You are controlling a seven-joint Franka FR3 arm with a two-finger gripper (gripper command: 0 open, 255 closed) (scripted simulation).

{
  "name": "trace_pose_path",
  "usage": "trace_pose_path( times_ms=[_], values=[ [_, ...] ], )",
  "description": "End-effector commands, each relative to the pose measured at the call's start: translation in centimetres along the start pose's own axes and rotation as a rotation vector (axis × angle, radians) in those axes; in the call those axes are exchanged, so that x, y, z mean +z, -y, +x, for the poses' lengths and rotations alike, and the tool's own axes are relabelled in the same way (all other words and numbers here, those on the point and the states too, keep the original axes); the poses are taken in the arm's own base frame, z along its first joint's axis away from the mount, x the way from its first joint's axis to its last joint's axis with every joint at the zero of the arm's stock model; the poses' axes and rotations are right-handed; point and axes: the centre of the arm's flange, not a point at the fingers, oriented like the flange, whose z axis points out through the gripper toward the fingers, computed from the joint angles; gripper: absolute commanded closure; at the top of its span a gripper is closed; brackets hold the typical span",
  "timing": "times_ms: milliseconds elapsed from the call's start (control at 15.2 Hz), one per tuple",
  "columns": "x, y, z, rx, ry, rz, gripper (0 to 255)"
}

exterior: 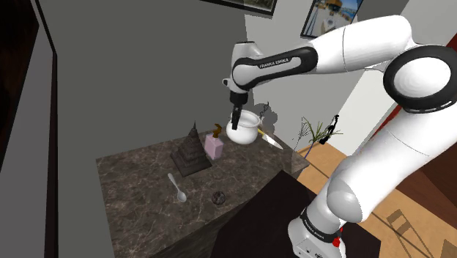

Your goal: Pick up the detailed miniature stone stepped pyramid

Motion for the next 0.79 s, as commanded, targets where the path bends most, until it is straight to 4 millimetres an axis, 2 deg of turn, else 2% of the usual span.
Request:
trace_pose_path(
  times_ms=[0,396,726],
  values=[
    [1.2,-1.1,2.1,-0.073,0.001,-0.011,0],
    [5.0,-3.3,8.5,-0.28,0.006,-0.04,0],
    [8.1,-4.2,14.1,-0.453,0.011,-0.065,0]
  ],
)
